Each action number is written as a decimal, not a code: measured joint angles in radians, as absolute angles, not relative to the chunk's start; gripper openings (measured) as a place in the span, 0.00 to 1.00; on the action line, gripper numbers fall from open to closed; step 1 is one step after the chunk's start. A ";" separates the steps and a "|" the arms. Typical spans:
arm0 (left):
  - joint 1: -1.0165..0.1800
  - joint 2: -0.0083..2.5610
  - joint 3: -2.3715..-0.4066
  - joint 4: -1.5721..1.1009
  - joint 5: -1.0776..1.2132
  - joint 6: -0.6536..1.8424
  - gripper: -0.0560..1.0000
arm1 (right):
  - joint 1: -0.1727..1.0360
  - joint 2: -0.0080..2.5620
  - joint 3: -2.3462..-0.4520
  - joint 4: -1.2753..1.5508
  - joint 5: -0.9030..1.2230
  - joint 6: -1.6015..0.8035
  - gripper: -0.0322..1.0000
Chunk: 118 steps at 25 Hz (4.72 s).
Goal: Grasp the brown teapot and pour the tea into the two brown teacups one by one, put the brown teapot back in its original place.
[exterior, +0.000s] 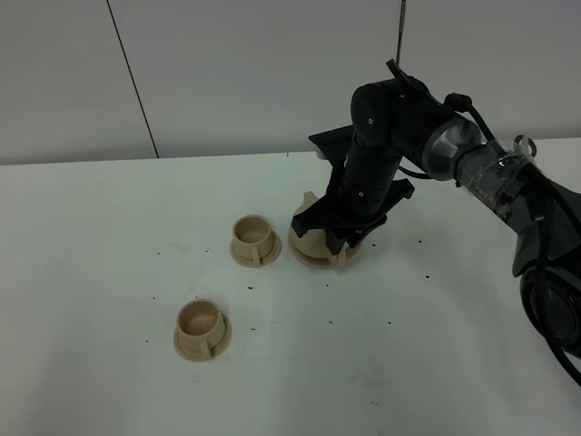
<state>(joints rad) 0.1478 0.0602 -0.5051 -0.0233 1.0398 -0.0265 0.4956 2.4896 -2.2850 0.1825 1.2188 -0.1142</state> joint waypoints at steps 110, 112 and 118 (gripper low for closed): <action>0.148 0.060 -0.505 -0.023 1.040 -0.026 0.28 | 0.545 2.360 -2.286 0.176 1.232 -1.083 0.13; 0.148 0.060 -0.505 -0.023 1.040 -0.026 0.28 | 0.545 2.360 -2.286 0.172 1.232 -1.090 0.13; 0.148 0.060 -0.505 -0.023 1.040 -0.026 0.28 | 0.545 2.360 -2.286 0.175 1.232 -1.098 0.13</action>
